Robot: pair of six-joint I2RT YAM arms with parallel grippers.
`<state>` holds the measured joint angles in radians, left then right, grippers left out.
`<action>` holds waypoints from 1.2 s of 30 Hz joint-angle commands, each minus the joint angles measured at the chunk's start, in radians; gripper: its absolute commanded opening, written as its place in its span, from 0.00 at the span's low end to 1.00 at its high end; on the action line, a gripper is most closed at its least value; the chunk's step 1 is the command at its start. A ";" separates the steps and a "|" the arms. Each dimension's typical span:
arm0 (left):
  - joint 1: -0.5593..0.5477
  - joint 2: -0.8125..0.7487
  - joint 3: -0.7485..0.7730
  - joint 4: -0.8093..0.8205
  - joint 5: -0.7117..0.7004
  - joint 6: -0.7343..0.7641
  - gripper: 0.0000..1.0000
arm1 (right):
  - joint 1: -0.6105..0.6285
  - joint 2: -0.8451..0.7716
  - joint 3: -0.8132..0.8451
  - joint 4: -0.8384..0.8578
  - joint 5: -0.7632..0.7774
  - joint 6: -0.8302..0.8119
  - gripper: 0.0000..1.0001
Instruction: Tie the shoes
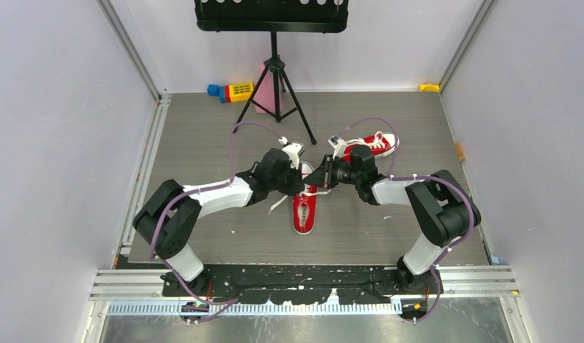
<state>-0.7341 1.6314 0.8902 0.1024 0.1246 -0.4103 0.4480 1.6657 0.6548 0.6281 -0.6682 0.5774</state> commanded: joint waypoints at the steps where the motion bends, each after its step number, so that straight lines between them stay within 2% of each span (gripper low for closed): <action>1: 0.016 -0.027 -0.057 0.319 -0.001 0.031 0.07 | 0.021 -0.047 0.017 0.059 -0.060 0.002 0.00; 8: 0.034 0.043 -0.090 0.475 0.070 -0.038 0.07 | 0.031 -0.040 0.020 0.063 -0.063 0.009 0.00; 11: 0.069 0.083 -0.114 0.597 0.192 -0.098 0.08 | 0.033 -0.041 0.019 0.062 -0.060 0.009 0.00; 16: 0.125 0.100 -0.130 0.613 0.323 -0.167 0.16 | 0.036 -0.043 0.019 0.058 -0.055 0.009 0.00; 18: 0.138 0.080 -0.143 0.577 0.335 -0.170 0.20 | 0.037 -0.044 0.020 0.057 -0.052 0.009 0.00; 24: 0.147 -0.026 -0.140 0.359 0.294 -0.110 0.21 | 0.037 -0.043 0.022 0.051 -0.049 0.006 0.00; 30: 0.149 -0.119 -0.110 0.149 0.261 -0.071 0.28 | 0.037 -0.040 0.026 0.044 -0.045 0.003 0.00; 36: 0.148 -0.146 -0.082 0.055 0.280 -0.077 0.28 | 0.037 -0.037 0.026 0.043 -0.046 0.002 0.00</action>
<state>-0.5930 1.5215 0.7593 0.2279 0.4084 -0.5045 0.4786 1.6619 0.6556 0.6376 -0.6884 0.5816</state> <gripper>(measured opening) 0.282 0.028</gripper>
